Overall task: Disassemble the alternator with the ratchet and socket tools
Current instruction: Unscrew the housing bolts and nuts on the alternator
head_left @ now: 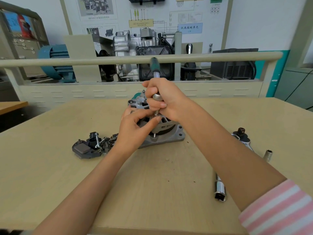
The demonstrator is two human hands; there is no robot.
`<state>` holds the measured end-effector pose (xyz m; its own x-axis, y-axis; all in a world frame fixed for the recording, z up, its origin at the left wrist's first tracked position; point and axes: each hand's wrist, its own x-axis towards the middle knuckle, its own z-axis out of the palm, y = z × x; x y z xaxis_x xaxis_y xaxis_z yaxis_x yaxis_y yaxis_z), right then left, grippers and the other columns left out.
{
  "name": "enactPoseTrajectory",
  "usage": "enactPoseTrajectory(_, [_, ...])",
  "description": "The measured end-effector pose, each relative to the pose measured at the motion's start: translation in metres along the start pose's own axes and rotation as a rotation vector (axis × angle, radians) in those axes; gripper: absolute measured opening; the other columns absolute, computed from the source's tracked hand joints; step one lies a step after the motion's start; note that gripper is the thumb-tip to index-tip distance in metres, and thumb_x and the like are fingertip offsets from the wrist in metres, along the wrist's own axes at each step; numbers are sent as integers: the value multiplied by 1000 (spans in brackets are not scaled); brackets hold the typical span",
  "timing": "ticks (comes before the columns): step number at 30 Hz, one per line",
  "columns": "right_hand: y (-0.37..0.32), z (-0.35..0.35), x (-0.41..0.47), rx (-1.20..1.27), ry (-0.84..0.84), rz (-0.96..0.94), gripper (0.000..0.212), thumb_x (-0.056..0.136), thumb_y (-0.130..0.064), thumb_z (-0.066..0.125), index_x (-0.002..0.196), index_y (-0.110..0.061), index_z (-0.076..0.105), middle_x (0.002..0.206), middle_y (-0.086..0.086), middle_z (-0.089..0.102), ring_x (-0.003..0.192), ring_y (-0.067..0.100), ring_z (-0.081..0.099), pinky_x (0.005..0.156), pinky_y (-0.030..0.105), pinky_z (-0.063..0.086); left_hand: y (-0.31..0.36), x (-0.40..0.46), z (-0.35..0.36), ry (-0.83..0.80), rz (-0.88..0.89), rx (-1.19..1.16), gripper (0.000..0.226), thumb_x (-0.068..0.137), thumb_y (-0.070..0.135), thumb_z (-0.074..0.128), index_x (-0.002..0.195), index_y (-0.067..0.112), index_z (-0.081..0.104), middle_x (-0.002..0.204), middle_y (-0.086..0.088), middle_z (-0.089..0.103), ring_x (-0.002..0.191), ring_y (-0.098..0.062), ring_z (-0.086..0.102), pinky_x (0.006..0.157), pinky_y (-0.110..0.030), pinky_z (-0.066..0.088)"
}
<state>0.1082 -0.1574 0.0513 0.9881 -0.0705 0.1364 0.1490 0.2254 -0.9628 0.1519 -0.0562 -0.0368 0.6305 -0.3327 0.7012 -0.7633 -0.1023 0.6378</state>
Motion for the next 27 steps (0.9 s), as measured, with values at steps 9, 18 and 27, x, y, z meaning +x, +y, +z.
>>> enactPoseTrajectory(9, [-11,-7,10,-149,-349,197,22,89,-2,25,82,-12,43,34,-11,33,23,2,19,33,18,8,2,0,-2,-26,-7,-24,16,81,23,69,84,38,68,77,15,62,98,-12,45,86,-17,36])
enactPoseTrajectory(18, [-1,-5,2,0,-193,49,20,91,-2,30,88,-11,47,37,-9,35,26,3,19,35,20,10,0,1,0,-11,24,3,17,80,24,69,74,40,65,64,25,61,87,2,40,85,-26,36])
enactPoseTrajectory(27, [25,25,-4,330,619,-300,22,99,-13,29,79,-19,34,61,0,51,46,11,39,42,20,31,2,1,0,0,21,5,48,77,-3,64,67,44,56,55,27,57,81,8,43,75,-33,34])
